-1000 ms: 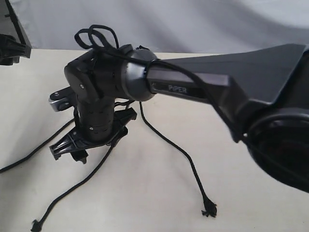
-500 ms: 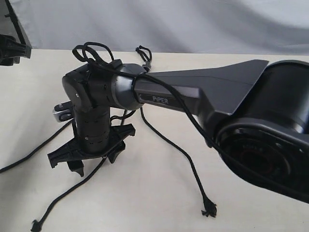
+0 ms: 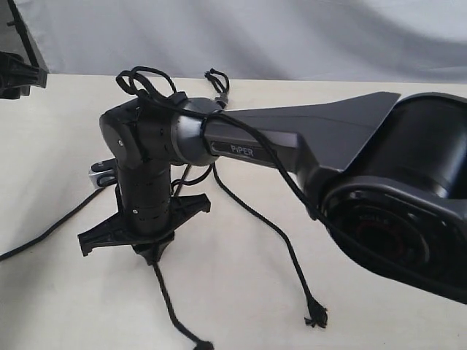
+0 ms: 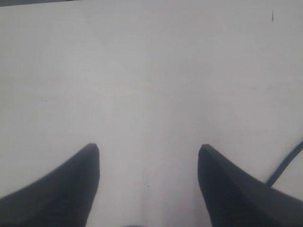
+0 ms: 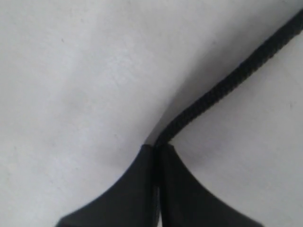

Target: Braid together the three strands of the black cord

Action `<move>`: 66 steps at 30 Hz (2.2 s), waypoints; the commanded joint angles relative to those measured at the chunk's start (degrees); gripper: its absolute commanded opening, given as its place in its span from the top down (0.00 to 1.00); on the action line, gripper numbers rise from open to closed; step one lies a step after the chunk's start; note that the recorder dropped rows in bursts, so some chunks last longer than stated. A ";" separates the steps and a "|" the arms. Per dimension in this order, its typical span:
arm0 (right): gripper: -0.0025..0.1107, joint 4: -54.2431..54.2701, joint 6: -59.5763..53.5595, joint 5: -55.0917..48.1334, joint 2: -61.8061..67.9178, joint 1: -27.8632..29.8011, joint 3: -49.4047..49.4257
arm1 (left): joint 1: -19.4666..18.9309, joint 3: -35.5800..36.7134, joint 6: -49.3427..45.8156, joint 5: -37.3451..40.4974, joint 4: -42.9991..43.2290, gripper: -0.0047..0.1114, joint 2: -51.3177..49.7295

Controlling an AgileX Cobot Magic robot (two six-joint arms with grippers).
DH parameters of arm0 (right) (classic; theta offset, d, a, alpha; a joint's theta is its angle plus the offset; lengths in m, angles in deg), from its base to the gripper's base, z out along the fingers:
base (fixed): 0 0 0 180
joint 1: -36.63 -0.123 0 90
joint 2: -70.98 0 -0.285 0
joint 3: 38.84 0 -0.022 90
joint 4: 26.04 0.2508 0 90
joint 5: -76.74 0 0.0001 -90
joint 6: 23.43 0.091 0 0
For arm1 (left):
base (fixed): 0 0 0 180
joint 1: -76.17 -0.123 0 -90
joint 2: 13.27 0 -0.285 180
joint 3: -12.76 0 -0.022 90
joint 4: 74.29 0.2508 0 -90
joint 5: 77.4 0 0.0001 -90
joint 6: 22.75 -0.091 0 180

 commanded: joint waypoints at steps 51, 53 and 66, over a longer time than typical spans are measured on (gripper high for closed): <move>0.98 -16.79 -15.35 -6.78 -10.67 26.40 0.11 | -0.18 0.35 0.37 -1.79 -1.18 0.46 0.60; 0.98 -18.41 -15.35 -6.78 -12.70 26.90 0.11 | -0.18 0.35 0.37 -1.56 -2.17 0.46 0.60; 0.98 -23.82 -14.78 -5.89 -3.00 35.35 0.11 | -0.18 1.35 0.37 -3.44 -2.39 0.46 0.60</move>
